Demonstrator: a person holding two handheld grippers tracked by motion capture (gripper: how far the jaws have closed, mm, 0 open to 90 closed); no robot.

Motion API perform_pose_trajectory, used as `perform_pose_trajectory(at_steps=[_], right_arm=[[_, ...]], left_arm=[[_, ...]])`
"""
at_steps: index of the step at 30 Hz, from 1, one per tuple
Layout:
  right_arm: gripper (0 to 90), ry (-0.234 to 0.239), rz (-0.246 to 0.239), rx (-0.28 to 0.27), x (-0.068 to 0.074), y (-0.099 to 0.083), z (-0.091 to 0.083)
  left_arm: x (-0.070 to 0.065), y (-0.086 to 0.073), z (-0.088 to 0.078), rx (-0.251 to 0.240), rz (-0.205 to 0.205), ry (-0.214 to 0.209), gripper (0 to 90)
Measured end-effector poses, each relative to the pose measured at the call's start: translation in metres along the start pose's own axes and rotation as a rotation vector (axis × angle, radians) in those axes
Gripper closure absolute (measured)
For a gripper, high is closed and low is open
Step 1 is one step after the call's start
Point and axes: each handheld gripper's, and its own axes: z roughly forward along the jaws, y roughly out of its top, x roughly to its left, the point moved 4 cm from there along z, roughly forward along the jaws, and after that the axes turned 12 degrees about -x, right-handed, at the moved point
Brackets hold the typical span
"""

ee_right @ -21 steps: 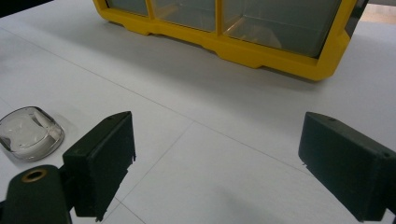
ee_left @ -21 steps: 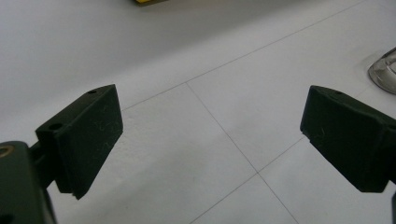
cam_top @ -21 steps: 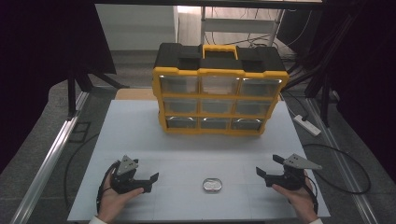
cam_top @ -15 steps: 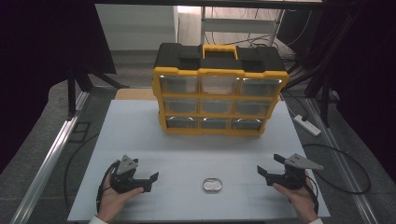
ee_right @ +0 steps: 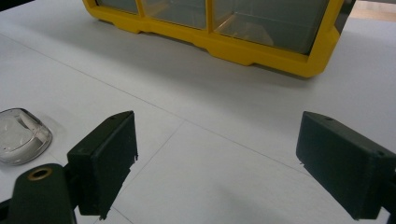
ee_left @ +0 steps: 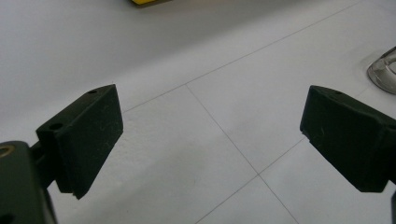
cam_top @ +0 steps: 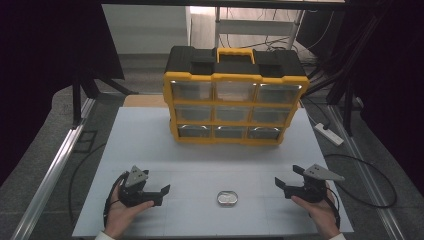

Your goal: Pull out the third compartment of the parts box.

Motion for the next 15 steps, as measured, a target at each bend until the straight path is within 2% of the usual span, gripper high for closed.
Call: perform_pose_trajectory(at_steps=[11,15], right_arm=[[12.2,0.007,-0.003,-0.011,0.0021,0.0011,-0.0005],[12.8,0.001,-0.033,-0.009,0.0039,0.0008,-0.0002]], left_arm=[[-0.0013,-0.0014,0.0015,0.012,0.006,-0.007,6.6],[-0.0012,-0.0015,0.0015,0.010,0.007,-0.002,6.9]])
